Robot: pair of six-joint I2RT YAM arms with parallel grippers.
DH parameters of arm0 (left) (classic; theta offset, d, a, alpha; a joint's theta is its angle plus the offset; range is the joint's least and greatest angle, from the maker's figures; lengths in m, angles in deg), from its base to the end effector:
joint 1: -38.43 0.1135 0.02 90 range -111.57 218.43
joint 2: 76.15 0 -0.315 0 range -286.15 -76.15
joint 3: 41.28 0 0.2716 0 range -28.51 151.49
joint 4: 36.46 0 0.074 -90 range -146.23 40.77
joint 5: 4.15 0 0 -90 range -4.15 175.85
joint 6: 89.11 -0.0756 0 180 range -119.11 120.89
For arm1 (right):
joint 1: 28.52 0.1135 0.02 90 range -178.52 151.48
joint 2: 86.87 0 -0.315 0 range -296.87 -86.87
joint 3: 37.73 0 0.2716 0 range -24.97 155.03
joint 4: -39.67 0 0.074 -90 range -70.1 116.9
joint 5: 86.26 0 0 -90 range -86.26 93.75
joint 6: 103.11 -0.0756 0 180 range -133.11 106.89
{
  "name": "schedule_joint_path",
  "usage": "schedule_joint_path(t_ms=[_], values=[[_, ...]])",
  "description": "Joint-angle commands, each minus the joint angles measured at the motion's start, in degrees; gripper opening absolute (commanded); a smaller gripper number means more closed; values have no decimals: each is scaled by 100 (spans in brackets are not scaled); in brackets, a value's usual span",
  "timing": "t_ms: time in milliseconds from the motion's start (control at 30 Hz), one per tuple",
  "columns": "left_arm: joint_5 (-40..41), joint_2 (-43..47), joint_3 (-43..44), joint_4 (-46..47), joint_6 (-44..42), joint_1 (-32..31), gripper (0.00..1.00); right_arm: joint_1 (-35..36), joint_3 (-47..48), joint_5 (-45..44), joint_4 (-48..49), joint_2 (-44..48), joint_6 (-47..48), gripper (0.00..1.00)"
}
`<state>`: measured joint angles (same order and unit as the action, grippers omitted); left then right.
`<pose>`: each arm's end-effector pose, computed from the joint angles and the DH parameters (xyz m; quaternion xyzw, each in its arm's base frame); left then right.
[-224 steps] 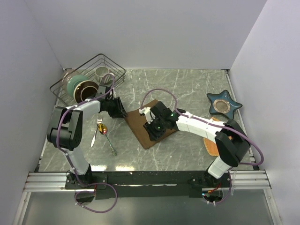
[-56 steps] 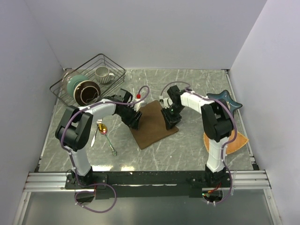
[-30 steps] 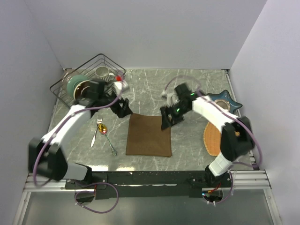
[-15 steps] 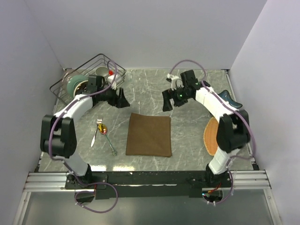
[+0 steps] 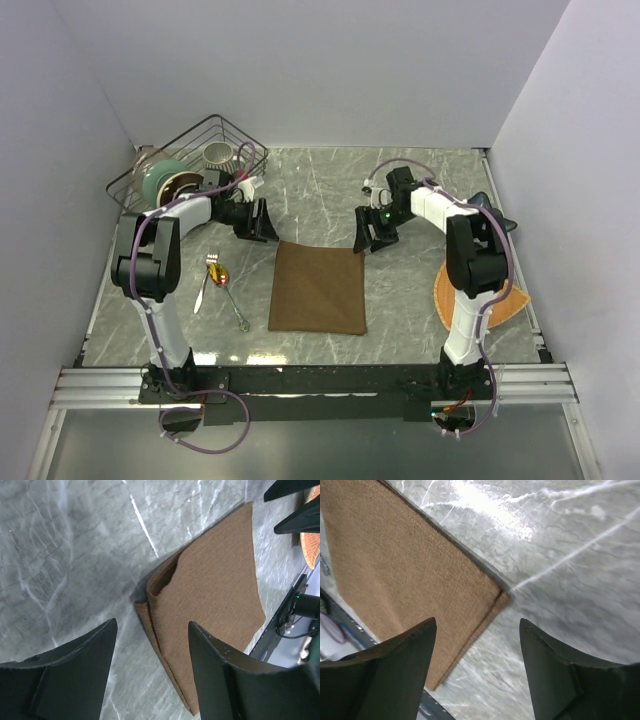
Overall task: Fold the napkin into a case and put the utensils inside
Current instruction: Pick up the lower triangle-folded napkin from the center of the board.
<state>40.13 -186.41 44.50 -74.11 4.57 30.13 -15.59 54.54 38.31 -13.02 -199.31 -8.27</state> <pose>0.4232 -0.1164 0.1844 0.1295 0.8898 -0.3981 0.1813 0.4147 0.1392 0.1808 -0.1896 0.9260 0.3031 0.1212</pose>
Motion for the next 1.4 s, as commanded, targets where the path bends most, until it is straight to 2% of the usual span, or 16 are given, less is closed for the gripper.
schedule_joint_path(t_ms=[0, 167, 300, 500, 533, 633, 800, 867, 900, 933, 1000, 1133, 1367], values=[[-306, -197, 301, -130, 106, -5, 62, -10, 180, 314, 160, -234, -150, 71], [-403, -417, 345, -219, 89, -5, 51, -10, 258, 437, 99, -559, -150, 68], [-438, -567, 363, -254, 89, -14, 50, -10, 311, 402, 169, -708, -203, 66], [-509, -725, 424, -245, 71, -14, 46, -10, 487, 489, 125, -876, -220, 53], [-517, -725, 442, -245, 80, -14, 46, -10, 496, 507, 134, -867, -220, 48], [-587, -690, 459, -201, 36, -14, 37, -10, 540, 542, 107, -806, -177, 38], [-667, -567, 363, -52, -25, -23, 29, -10, 531, 621, 63, -621, -54, 30], [-641, -576, 363, -34, -52, -41, 31, -1, 522, 630, 55, -577, 8, 28], [-649, -567, 363, -17, -52, -41, 35, 8, 522, 630, 46, -551, 25, 25], [-667, -558, 354, 18, -52, -49, 43, 8, 522, 630, 46, -542, 26, 24], [-693, -541, 354, 115, -17, -58, 48, 17, 540, 639, 20, -542, 52, 19], [-658, -637, 441, 168, 54, -85, 56, 104, 540, 639, 11, -516, 87, 17], [-667, -848, 591, -34, 19, -146, 49, 210, 513, 516, 2, -463, 184, 7]])
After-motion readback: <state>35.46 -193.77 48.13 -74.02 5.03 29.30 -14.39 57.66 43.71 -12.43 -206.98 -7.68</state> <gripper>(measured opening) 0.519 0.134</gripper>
